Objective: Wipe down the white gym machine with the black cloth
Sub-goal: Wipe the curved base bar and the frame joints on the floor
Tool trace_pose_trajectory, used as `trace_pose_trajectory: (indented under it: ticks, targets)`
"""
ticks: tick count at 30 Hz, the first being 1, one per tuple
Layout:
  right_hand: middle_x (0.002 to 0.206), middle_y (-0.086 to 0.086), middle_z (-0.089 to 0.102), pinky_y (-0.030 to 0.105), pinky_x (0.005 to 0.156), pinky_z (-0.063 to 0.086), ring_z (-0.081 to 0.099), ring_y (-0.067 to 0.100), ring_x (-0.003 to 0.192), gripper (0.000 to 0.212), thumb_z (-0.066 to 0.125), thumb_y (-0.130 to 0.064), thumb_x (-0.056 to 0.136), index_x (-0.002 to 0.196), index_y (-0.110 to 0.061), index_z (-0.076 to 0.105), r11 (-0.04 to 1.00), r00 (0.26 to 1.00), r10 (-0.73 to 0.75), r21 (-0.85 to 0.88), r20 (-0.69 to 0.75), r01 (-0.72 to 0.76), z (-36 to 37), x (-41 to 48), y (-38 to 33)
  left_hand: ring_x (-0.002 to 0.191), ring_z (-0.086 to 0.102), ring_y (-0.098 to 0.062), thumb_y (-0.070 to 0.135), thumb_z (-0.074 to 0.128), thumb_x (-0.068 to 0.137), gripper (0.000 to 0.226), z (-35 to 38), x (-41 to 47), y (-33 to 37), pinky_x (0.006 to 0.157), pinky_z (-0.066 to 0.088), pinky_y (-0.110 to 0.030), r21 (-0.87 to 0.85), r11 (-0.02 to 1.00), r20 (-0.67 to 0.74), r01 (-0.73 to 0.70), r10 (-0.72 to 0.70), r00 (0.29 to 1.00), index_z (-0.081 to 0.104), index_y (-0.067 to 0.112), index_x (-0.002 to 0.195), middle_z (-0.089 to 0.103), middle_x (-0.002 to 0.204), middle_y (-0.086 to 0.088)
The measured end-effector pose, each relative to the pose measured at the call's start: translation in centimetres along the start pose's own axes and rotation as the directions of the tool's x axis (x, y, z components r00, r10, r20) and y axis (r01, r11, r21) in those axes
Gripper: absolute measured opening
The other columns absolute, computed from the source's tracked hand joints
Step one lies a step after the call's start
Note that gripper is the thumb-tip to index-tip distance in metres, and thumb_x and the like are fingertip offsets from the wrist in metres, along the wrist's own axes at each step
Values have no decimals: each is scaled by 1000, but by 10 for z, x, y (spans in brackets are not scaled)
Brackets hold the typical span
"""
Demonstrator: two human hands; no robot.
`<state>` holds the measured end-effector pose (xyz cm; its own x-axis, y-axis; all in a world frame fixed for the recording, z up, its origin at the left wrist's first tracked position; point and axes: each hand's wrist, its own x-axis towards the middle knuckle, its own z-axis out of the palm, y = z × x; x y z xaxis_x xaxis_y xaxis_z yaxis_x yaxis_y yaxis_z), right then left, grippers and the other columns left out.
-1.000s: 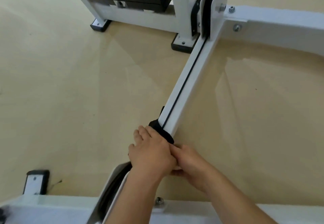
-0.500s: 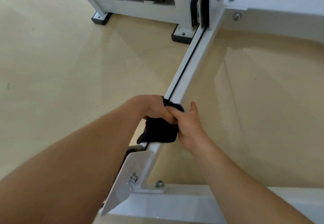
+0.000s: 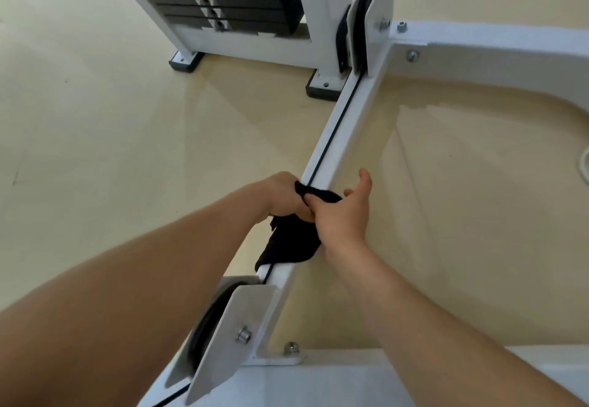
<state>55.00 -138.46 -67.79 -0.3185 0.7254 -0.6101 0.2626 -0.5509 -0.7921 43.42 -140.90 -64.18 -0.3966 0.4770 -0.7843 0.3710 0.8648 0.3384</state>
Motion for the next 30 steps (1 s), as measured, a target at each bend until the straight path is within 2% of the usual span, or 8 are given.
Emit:
trace_pose_trajectory:
  ticks: [3,5,8,12,18,23,27,30]
  targets:
    - [127,-2,40,20,81,44,48,0,86,81,73,-9,84,148,-30,27,980,981,-186,-82,-62,180,-7,22,-28,87,62,-19,9,75,76,34,6,15,19,78,52,-31,-160,972,-175,-169,141,974,59,13,106,64,98,-1]
    - [117,-5,50,24,87,49,54,4,95,67,69,-8,86,142,-24,37,965,968,-240,-128,-80,228,-12,27,-29,99,62,-19,8,74,75,57,12,19,22,88,51,-33,-211,949,-240,-234,182,954,50,20,127,64,109,3]
    - [116,-10,60,35,100,50,60,17,114,59,64,-7,91,142,-23,40,997,997,-65,36,-44,66,-18,37,-25,102,61,-18,1,72,59,81,10,35,34,83,52,-28,-274,923,-247,-271,205,947,46,21,132,63,112,2]
    - [143,2,50,40,104,47,56,21,121,77,49,6,94,156,-25,16,951,993,92,289,77,-110,-19,74,-54,117,56,-27,5,60,41,113,-1,64,67,95,52,-42,-410,859,-286,-306,197,938,32,26,148,56,131,-6]
    - [138,2,50,40,103,48,53,23,122,77,57,6,82,150,-24,34,992,974,-120,26,-194,127,-27,132,-140,115,59,-25,-14,55,66,89,-39,86,121,94,53,-37,-645,622,-378,-443,244,893,40,19,147,54,136,-5]
    - [118,-4,60,37,101,50,60,17,111,69,51,6,80,142,-23,46,915,918,-285,205,-277,347,-30,140,-197,113,64,-31,-27,27,64,80,-74,80,156,100,51,-39,-801,233,-497,-551,255,830,52,3,134,63,129,-16]
    - [122,1,64,26,92,49,60,13,107,62,49,-6,70,129,-25,51,871,870,-487,32,-80,490,-14,133,-194,94,72,-20,-8,38,89,47,-79,74,167,84,59,-32,-794,143,-537,-591,292,792,69,14,115,76,100,1]
    - [100,0,64,28,76,50,63,18,92,62,53,-10,73,134,-17,42,889,889,-452,-51,73,456,-16,140,-195,76,72,-13,27,48,99,38,-82,75,185,74,57,-27,-809,151,-503,-568,322,802,78,21,76,75,78,3]
